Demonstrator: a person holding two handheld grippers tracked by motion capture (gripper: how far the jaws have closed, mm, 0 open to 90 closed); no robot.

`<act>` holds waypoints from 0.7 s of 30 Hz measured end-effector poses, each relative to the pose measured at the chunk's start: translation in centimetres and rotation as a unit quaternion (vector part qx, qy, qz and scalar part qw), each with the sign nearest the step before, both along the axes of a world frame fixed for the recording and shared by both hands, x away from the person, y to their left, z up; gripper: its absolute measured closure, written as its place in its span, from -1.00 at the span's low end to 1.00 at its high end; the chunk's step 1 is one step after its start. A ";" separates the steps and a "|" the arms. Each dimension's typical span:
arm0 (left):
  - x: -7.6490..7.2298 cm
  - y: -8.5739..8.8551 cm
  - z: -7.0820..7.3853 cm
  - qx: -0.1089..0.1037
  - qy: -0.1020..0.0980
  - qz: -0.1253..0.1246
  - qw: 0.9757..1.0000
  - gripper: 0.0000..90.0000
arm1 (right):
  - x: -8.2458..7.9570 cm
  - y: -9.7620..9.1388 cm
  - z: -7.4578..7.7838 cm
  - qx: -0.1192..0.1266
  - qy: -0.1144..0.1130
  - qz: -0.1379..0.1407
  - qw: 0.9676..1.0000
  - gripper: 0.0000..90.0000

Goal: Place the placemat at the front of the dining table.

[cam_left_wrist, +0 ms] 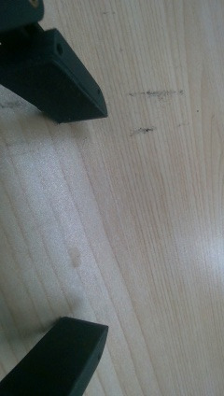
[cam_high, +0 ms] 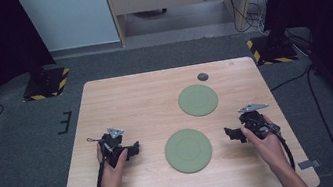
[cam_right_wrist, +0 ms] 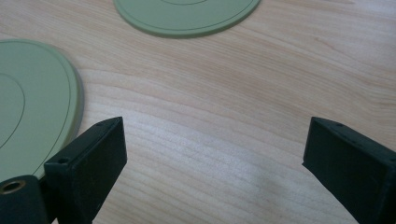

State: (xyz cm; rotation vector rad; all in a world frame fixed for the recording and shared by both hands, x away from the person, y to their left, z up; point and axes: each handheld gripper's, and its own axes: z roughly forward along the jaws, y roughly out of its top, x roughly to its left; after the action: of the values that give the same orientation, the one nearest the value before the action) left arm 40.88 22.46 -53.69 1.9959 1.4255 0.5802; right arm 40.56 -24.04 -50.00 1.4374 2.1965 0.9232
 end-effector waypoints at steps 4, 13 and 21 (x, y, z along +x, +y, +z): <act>0.0 0.0 0.0 0.000 0.000 0.000 1.000 -1.00 | -0.2 0.0 -0.2 0.000 0.001 0.001 1.000 -0.86; 0.0 0.0 0.0 0.000 0.000 0.000 1.000 -1.00 | -1.1 0.2 -1.1 -0.003 0.006 0.006 1.000 -0.86; 0.0 0.0 0.0 0.000 0.000 0.000 1.000 -1.00 | -1.6 0.8 -1.6 -0.012 0.007 -0.004 1.000 -0.85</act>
State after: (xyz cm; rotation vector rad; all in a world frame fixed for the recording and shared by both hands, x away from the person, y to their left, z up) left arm 40.87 22.46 -53.70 1.9956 1.4254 0.5807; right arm 38.92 -23.24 -51.58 1.4443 2.2028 0.8845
